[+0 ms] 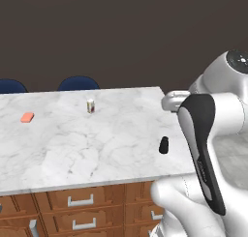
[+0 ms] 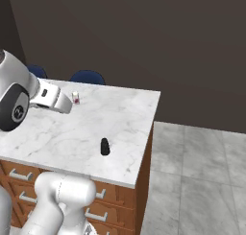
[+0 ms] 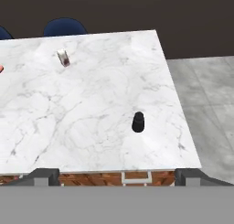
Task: Move the shaker and shaker from the cabinet to the dining counter.
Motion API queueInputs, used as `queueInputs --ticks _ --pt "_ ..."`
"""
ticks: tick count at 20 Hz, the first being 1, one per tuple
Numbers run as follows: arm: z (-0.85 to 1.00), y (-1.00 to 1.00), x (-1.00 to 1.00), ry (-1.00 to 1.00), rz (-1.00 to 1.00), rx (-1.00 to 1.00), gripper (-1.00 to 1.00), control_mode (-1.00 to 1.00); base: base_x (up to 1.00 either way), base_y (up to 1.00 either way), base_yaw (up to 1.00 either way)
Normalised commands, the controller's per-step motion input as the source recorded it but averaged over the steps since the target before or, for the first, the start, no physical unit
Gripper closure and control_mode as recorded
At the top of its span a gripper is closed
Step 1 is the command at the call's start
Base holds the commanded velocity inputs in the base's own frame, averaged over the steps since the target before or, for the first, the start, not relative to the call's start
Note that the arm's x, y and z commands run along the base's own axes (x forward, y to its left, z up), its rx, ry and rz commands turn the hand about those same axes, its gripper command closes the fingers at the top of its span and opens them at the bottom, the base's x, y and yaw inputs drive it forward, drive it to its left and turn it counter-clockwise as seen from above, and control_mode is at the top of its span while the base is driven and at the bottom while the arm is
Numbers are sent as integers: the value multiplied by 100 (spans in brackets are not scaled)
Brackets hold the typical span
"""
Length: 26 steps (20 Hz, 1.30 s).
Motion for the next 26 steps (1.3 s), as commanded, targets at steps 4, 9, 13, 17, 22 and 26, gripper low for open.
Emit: queueInputs --ticks 4,9,13,17,22,26 --pt "0 0 0 0 1 0 -100 -100 0 0 0" --pt "0 0 0 0 0 0 -100 100 0 0 0" --pt "0 0 0 0 0 0 -100 100 -10 8 0" --pt "0 0 0 0 0 0 -100 100 -80 11 19" --pt "0 0 0 0 0 0 -100 100 -99 22 46" --pt "0 0 0 0 0 0 -100 100 -60 47 81"
